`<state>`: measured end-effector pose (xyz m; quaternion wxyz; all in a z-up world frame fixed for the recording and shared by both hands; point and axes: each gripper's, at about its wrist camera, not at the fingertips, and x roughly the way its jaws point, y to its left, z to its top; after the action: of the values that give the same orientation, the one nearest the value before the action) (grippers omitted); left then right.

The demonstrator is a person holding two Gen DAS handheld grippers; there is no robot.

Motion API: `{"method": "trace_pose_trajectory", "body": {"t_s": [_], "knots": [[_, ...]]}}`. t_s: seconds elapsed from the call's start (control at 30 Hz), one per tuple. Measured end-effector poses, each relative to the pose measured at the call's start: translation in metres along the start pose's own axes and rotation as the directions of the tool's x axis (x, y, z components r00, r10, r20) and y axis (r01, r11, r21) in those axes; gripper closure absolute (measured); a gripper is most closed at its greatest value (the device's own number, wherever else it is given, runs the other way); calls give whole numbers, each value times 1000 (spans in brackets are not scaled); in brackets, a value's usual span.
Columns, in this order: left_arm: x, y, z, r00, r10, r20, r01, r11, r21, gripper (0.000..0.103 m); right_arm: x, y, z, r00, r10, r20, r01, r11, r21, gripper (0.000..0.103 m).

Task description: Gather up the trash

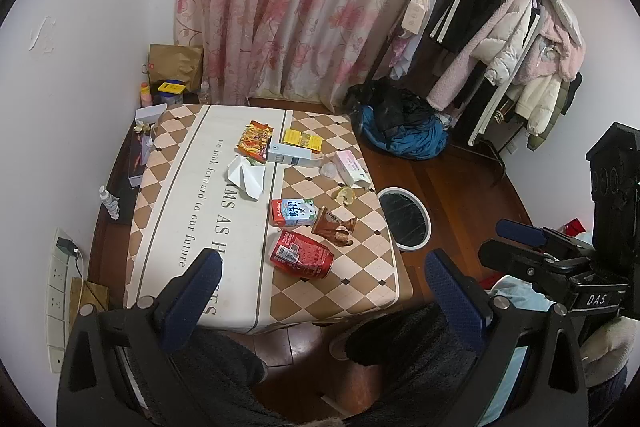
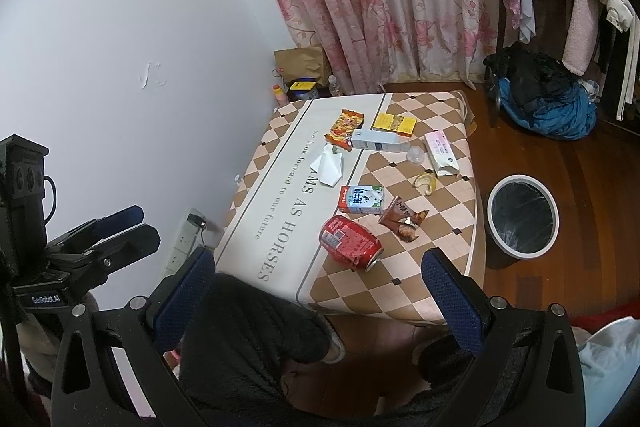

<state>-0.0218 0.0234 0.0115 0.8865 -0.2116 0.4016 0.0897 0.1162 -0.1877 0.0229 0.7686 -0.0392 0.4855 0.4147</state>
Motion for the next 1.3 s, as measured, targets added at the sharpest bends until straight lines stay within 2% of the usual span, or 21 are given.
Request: {"method": "trace_pose_trajectory", "body": {"t_s": [0.37,0.43,0.53,0.63,0.7,0.8,0.87,0.97,1.13,1.2,1.3], "knots": [[3,7,-3,1000,18,-5,-18,1000,-7,0,0,1,0,1000,0,3,0,1000,4,0],[11,7,-4,997,71,-9,-71,997,-14,0,2,-1,1,1000,-6,12,6,1000,29,0],[37,14,-6,985,172,-27,-173,984,-35,0,8,-10,1,1000,-24,20,22,997,80,0],[85,24,-12,969,230,-94,-239,967,-94,0,27,-31,-1,996,-87,9,85,987,137,0],[118,33,-18,964,209,-164,-234,960,-151,0,52,-53,-4,990,-140,-14,140,973,183,0],[172,44,-33,944,172,-280,-240,943,-231,0,90,-91,-11,981,-181,-63,191,949,249,3],[207,51,-44,925,146,-350,-251,927,-278,0,119,-117,-17,978,-175,-113,202,931,305,19],[256,61,-60,901,53,-430,-237,891,-386,2,167,-152,-30,967,-166,-194,229,902,367,22],[308,68,-75,889,-86,-449,-199,812,-549,7,223,-185,-48,955,-144,-258,247,870,426,22],[323,68,-76,890,-123,-439,-185,782,-595,18,238,-194,-52,951,-138,-275,252,863,438,22],[340,68,-77,899,-178,-401,-154,728,-668,27,253,-202,-52,946,-143,-290,265,855,445,22]]}}
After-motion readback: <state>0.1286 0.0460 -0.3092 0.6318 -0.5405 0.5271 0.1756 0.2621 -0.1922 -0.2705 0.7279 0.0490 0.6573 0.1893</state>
